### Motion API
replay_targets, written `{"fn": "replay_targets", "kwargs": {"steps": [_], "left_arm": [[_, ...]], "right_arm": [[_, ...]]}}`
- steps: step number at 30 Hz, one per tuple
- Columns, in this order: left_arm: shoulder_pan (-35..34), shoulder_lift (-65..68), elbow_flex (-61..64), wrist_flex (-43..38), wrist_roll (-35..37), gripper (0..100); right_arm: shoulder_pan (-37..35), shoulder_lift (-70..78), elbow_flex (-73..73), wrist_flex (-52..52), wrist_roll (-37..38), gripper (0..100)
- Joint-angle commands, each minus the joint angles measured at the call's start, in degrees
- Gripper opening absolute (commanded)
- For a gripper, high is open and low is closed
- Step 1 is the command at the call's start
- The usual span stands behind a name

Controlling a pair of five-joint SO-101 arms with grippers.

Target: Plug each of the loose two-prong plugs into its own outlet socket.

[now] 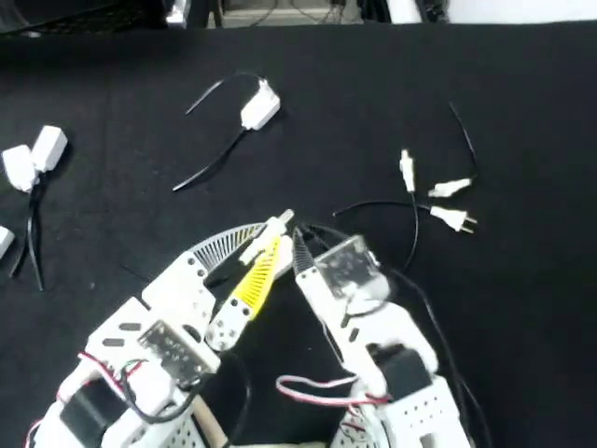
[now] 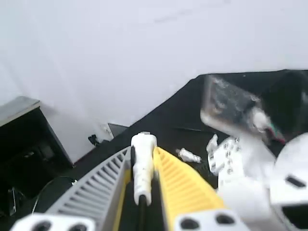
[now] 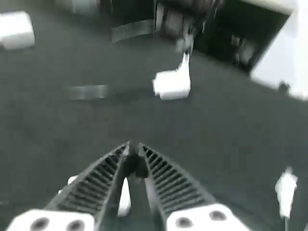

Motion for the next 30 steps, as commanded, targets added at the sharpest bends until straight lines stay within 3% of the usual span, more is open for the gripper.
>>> {"fn": "replay_targets", "kwargs": {"steps": [1, 7, 10, 14, 20, 23, 26, 30], "left_arm": [[0.5, -0.4, -1.9, -1.2, -0.1, 3], [-0.1, -0.3, 2.0, -1.2, -0.1, 3], [-5.9, -0.2, 4.4, -1.2, 0.3, 3], [-16.4, 2.9, 5.0, -1.5, 7.4, 3], [-21.7, 22.6, -1.5, -1.8, 14.5, 3], [-21.6, 34.5, -6.4, -1.1, 17.3, 3], [-21.5, 43.6, -12.9, 4.8, 17.6, 3], [-18.9, 52.8, -24.0, 15.7, 17.4, 3]], "right_arm": [[0.4, -5.5, 0.0, -0.1, 0.4, 1.3], [0.9, -5.5, 0.0, -0.2, 0.4, 1.5], [3.9, -5.5, 0.0, -1.3, 0.0, 1.5], [6.2, -5.4, 0.0, -1.8, -0.1, 1.3], [6.9, -3.1, 0.1, -3.1, -0.1, 1.2], [11.7, -1.3, 0.2, -5.9, -3.3, 1.2], [16.6, 1.0, 0.3, -9.1, -8.5, 1.2], [17.9, 4.6, 0.3, -12.2, -9.1, 1.2]]}}
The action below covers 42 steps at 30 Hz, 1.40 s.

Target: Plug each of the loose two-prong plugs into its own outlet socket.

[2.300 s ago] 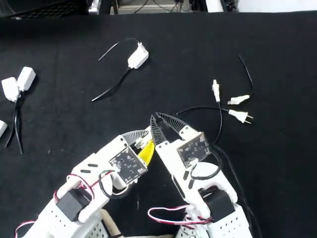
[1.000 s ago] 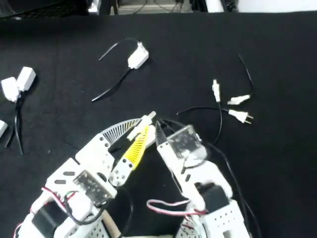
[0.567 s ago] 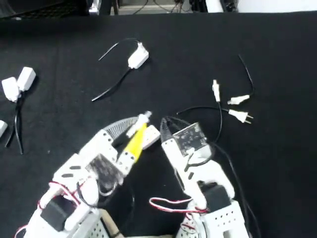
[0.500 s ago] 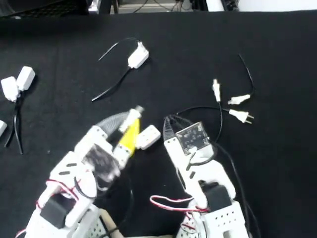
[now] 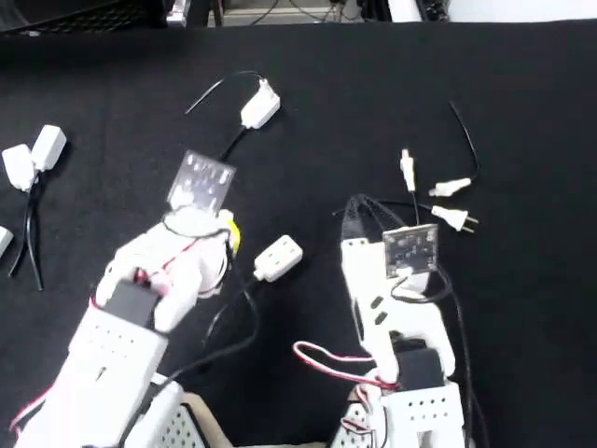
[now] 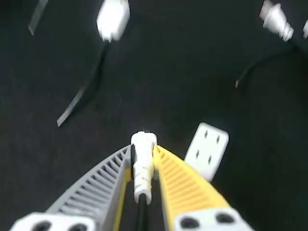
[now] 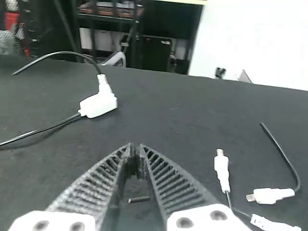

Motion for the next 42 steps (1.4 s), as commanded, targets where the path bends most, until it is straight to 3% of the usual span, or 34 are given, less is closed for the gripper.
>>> {"fn": "replay_targets", "kwargs": {"steps": [1, 6, 11, 23, 30, 38, 40, 42], "left_arm": [[3.1, 7.1, -11.5, 7.7, -0.4, 3], [8.2, 13.5, -15.1, 10.0, -8.5, 3], [8.3, 20.1, -16.3, 10.0, -16.0, 3], [5.1, 33.8, -31.4, 17.5, -15.5, 3], [7.3, 34.3, -35.1, 18.0, -33.8, 3], [13.2, 34.5, -35.2, 18.4, -34.2, 3], [13.5, 34.5, -35.8, 17.4, -30.7, 3], [12.3, 34.5, -36.1, 15.6, -22.7, 3]], "right_arm": [[1.3, 2.9, -0.1, -3.3, -1.1, 1.2], [1.9, 7.1, -0.1, -7.1, -1.1, 1.2], [4.7, 10.6, -0.2, -11.2, -2.7, 1.2], [6.8, 12.4, -0.4, -13.1, -5.5, 1.2], [7.5, 12.4, -0.7, -12.9, -5.3, 1.2], [18.1, 12.8, -1.4, -11.6, -5.3, 1.2], [19.3, 12.8, -1.5, -10.6, -5.5, 1.2], [19.5, 12.8, -1.5, -10.4, -5.5, 1.2]]}}
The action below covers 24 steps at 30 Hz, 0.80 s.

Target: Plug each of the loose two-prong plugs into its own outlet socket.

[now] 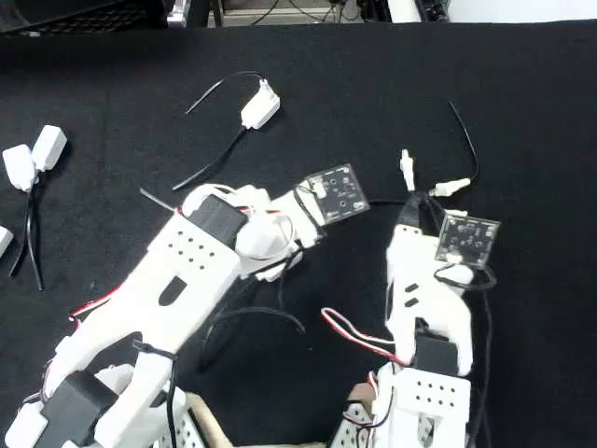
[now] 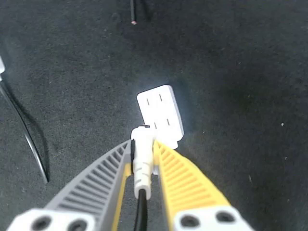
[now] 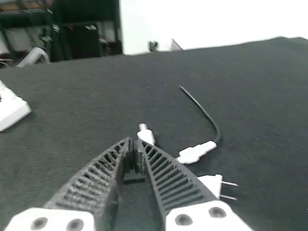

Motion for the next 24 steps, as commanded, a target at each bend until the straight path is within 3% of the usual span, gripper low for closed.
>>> {"fn": "replay_targets", "kwargs": {"steps": [1, 7, 10, 20, 24], "left_arm": [[-1.4, -0.3, -3.6, -3.8, 13.4, 3], [-8.1, -0.3, -2.4, -8.9, 37.1, 3], [-13.1, -1.0, -1.5, -9.1, 44.3, 3], [-41.8, -1.0, 3.4, -0.9, 48.7, 3], [-48.3, -1.0, 8.1, -0.7, 48.8, 3]], "right_arm": [[1.3, 0.2, -1.5, 0.5, -0.5, 1.2], [1.6, 0.2, -1.4, 0.6, -0.4, 1.2], [1.2, 0.2, -1.4, 0.7, -0.3, 1.2], [-18.5, 0.3, -3.7, 9.3, 9.1, 1.2], [-22.1, 0.3, -4.4, 11.4, 11.2, 1.2]]}}
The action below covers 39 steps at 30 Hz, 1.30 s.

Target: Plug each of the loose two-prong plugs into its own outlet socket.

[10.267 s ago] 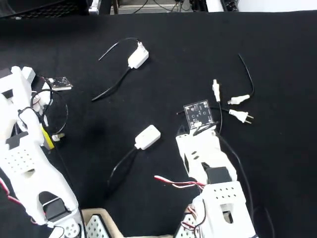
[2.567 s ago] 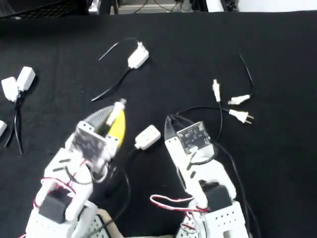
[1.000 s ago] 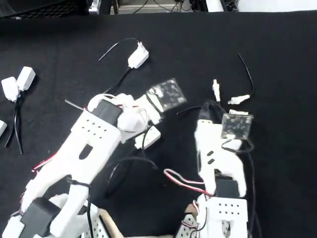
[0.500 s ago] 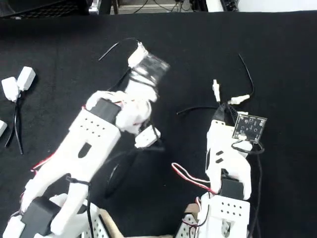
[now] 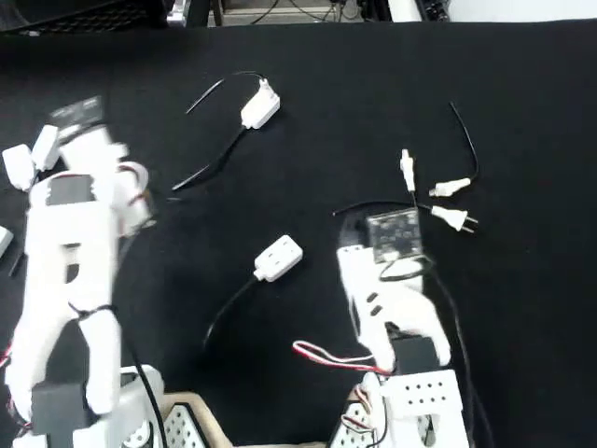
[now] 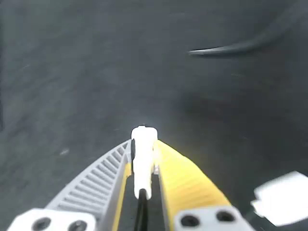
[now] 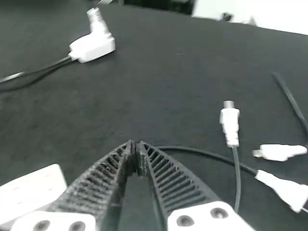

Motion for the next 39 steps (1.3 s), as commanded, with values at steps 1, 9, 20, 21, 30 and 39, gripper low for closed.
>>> {"fn": "replay_targets", "kwargs": {"steps": [1, 9, 20, 21, 30, 39], "left_arm": [[-4.6, -1.0, 2.7, 0.4, 0.4, 3], [-8.0, -1.0, 10.0, -3.4, 0.5, 3], [-8.5, -1.0, 15.1, -10.5, 0.5, 3], [-8.5, -1.0, 15.1, -10.5, 0.5, 3], [-16.6, -1.1, 12.6, -10.1, 5.0, 3], [-17.1, -1.1, 12.5, -10.5, 5.0, 3]], "right_arm": [[-3.6, 0.3, -4.0, 1.5, 2.5, 1.2], [-6.4, 7.0, -8.2, 4.0, 2.2, 1.2], [-12.6, 52.0, -34.8, 10.8, 2.9, 1.5], [-14.3, 55.6, -37.5, 12.7, 3.9, 1.5], [-16.3, 78.1, -55.4, 26.3, 11.3, 1.3], [-12.7, 82.3, -59.6, 30.9, 12.9, 1.3]]}}
